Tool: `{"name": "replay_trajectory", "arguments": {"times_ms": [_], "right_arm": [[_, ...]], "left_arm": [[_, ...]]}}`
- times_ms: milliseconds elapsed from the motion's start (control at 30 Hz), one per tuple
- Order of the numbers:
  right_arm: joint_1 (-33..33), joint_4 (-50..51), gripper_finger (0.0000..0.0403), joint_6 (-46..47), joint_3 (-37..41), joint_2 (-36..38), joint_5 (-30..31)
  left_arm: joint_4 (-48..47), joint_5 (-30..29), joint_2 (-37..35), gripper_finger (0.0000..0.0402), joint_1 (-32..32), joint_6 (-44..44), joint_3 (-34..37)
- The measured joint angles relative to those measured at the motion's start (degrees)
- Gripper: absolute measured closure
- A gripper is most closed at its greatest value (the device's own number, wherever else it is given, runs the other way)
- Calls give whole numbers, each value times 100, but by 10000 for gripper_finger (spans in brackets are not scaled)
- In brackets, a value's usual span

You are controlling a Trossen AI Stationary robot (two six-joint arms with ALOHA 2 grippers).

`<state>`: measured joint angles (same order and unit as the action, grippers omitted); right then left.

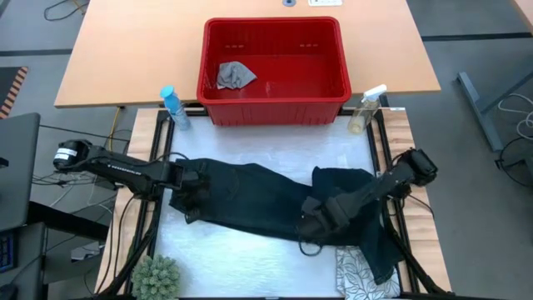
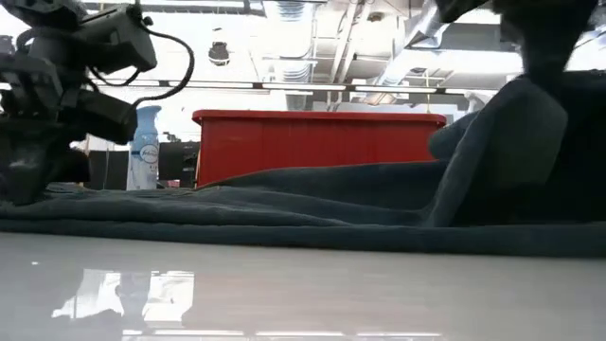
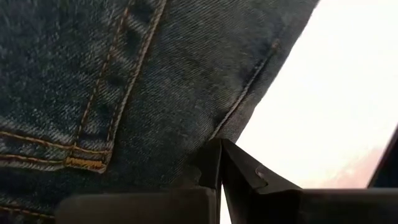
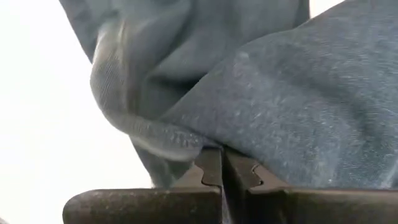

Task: Fold laundry
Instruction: Fold the dark blue pants

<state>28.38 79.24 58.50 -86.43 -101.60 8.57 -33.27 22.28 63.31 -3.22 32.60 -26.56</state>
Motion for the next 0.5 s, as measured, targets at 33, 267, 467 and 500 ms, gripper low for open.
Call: {"name": "replay_trajectory", "arguments": {"times_ms": [33,267,467,500], "right_arm": [[98,-16,384,37,0,0,-6],[697,-4,382,583,286,0,-171],[1041,-734,357,1051,1031,-4,-590],[1088,-889,356,1051,1107,-4,-591]], "left_arm": [[-2,1,0,401,-20,20,54],[-509,183,-4,401,-20,650,159],[-890,463,-71,401,-16,1092,117],[-910,469,-90,401,-16,1151,117]]}}
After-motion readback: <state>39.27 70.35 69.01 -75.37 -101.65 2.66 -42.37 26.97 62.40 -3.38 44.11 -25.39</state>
